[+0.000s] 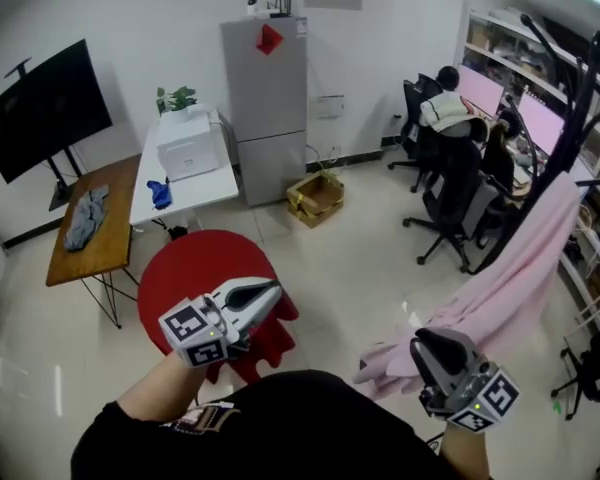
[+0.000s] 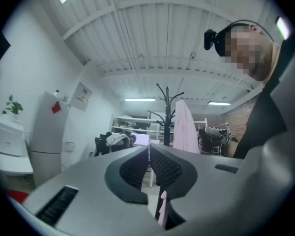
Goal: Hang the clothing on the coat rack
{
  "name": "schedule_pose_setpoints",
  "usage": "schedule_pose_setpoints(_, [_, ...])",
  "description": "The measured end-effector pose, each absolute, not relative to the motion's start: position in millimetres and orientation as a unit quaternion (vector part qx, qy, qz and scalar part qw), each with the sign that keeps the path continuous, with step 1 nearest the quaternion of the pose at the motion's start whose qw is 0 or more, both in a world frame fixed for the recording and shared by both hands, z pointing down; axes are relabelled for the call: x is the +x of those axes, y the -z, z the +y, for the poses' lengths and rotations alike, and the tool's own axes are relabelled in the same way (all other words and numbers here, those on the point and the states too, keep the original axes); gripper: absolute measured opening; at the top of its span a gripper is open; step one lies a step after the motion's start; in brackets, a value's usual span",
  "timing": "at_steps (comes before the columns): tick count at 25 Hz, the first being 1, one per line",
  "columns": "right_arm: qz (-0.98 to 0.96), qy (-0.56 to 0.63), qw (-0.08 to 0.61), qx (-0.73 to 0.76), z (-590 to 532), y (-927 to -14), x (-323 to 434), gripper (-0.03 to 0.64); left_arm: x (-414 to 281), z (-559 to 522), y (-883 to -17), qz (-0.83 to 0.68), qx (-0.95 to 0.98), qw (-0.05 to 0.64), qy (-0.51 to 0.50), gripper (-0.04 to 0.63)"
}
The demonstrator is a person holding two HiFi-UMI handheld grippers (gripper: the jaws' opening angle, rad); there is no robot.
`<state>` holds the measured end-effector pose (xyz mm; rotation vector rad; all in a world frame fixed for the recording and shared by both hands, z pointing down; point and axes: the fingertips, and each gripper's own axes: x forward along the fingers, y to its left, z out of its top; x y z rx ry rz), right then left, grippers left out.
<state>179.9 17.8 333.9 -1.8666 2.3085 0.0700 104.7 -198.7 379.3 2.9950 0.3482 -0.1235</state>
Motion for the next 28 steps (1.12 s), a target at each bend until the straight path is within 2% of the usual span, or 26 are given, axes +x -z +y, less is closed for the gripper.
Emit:
schedule_pose_setpoints(7, [0.804, -0.015, 0.074, -0.589, -142, -399, 122, 0.067, -28, -304, -452, -0.028, 0.996, 0.079, 0.009, 0.000])
schedule_pose_setpoints(11, [0.830, 0.005, 0.060, -0.554, -232, -447, 78, 0.038, -96, -349, -487, -0.116, 0.988, 0.099, -0.003, 0.000])
schedule_pose_setpoints(13, [0.840, 0.023, 0.063, -0.538, -270, -469, 57, 0.003, -120, -363, -508, -0.158, 0.982, 0.103, -0.006, 0.000])
schedule_pose_setpoints(16, [0.847, 0.059, 0.054, -0.525, -308, -509, 28, 0.000, -143, -374, -539, -0.207, 0.970, 0.129, -0.012, 0.000])
schedule_pose_setpoints(20, [0.861, 0.103, 0.007, -0.497, -327, -561, -3, 0.000, -157, -366, -575, -0.252, 0.953, 0.170, -0.017, 0.000])
schedule_pose_setpoints(28, [0.872, 0.145, -0.014, -0.468, -319, -590, -18, 0.000, -154, -348, -581, -0.249, 0.954, 0.169, -0.020, 0.000])
